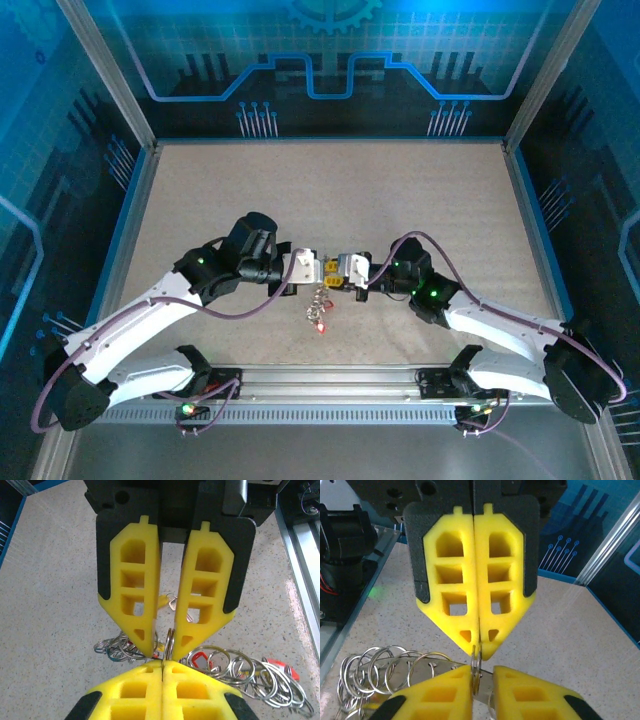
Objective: Put the keys on the keyring
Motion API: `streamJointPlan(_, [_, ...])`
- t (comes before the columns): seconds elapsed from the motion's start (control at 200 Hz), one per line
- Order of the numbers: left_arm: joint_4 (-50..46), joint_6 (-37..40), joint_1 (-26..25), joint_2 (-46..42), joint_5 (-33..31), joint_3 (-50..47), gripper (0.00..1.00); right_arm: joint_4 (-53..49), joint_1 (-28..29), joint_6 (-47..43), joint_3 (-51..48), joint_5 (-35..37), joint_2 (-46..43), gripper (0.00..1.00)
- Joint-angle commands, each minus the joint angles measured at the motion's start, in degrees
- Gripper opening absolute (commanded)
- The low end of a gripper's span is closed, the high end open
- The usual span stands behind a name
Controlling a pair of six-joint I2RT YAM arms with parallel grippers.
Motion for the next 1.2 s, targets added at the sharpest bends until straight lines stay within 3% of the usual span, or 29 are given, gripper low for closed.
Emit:
streamJointPlan(0.0, [2.36, -0.45, -0.44, -1.05, 3.34, 0.35, 0.00, 1.94, 0.05, 0.95, 1.37, -1.04, -0.36, 0.04])
streamJointPlan(0.075, [3.08, -1.09, -0.43, -1.44, 2.56, -0.01, 0.00, 1.08, -0.07, 0.72, 1.41, -1.27, -0.72, 0.00])
streamJointPlan(0.13, [4.49, -1.51, -0.46, -2.20, 1.77, -1.01, 0.23, 1.54, -0.14, 1.18, 0.93, -1.18, -1.37, 0.00])
streamJointPlan(0.205, [5.87, -1.04, -0.30, -3.84, 1.57, -3.23, 0.34, 3.69, -0.34, 2.35, -0.36, -1.88, -2.44, 0.00])
streamJointPlan(0.4, [11.27, -0.93, 0.34, -6.67, 3.12, -9.78, 0.29, 5.83, -1.74, 4.14, -1.72, -3.98, -5.34, 0.00])
streamJointPlan(0.75, [17.96, -2.09, 0.48, -6.84, 4.06, -9.49, 0.31, 7.15, -2.50, 4.66, -3.25, -6.19, -7.16, 0.00])
streamJointPlan(1.196, [21.08, -2.85, 0.48, -4.47, 10.27, -9.14, 0.20, 7.14, -2.87, 4.74, -3.38, -7.12, -8.09, 0.00])
